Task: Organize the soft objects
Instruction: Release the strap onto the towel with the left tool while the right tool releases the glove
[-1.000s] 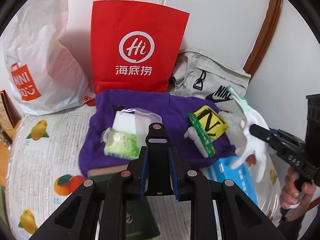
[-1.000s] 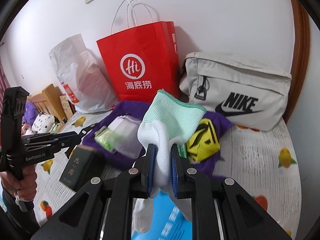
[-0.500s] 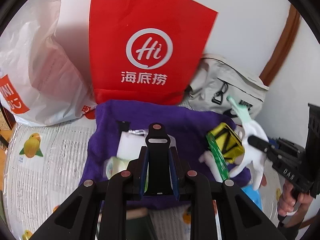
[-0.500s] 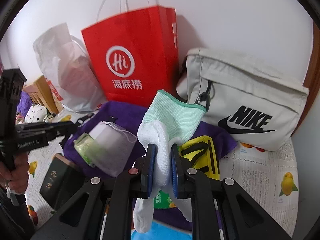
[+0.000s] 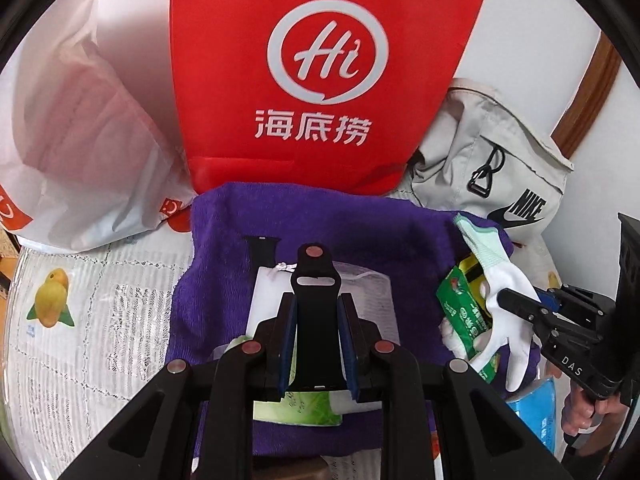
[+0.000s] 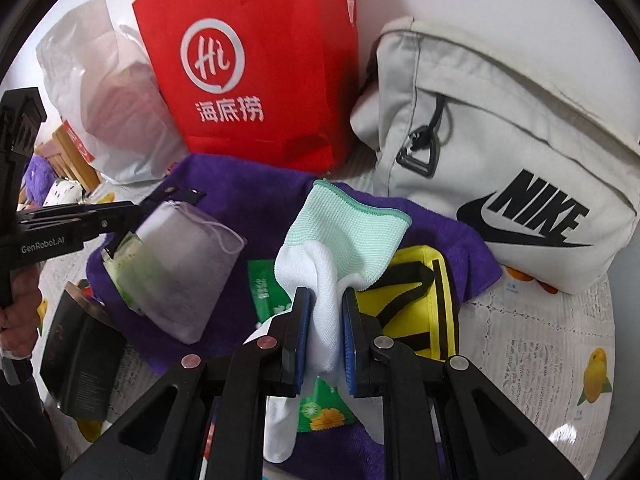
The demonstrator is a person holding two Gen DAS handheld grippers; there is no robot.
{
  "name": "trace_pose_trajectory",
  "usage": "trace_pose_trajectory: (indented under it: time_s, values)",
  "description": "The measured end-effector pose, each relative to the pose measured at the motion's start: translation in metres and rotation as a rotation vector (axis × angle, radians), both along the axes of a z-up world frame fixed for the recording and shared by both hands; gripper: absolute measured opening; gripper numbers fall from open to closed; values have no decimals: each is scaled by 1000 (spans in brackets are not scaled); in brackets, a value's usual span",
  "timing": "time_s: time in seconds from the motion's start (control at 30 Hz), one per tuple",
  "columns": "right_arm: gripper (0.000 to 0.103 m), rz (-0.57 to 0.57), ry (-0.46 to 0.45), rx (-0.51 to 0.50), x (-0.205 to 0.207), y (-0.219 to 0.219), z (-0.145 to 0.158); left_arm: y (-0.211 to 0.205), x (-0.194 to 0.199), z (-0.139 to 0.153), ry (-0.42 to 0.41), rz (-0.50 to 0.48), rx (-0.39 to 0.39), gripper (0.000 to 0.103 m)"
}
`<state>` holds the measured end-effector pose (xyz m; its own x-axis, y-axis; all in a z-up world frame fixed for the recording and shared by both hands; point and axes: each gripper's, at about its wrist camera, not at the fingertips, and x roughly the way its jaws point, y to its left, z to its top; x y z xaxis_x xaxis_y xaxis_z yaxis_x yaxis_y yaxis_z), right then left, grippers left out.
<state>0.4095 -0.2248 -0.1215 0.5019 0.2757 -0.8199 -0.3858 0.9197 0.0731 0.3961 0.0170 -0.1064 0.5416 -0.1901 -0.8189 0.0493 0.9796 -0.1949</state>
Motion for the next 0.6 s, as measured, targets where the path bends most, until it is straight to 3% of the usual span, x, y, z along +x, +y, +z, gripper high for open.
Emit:
trace_pose_trajectory:
  time_s: [0.13, 0.33, 0.47, 0.5, 0.6]
  values:
    - [16, -19, 46, -15, 8, -2, -14, 4, 6, -11, 43, 13, -7, 20]
    - [27, -20, 90, 6, 13, -6, -22, 4, 9, -22, 84, 12, -11, 20]
    - [57, -2, 56, -4, 8, -3, -14, 3, 10, -23, 99, 7, -12, 23]
    - [59, 1, 42, 0, 4, -5, -10, 3, 9, -22, 102, 9, -15, 25]
    - [66, 14, 14, 10, -2, -3, 2, -2, 8, -19, 112, -1, -3, 48]
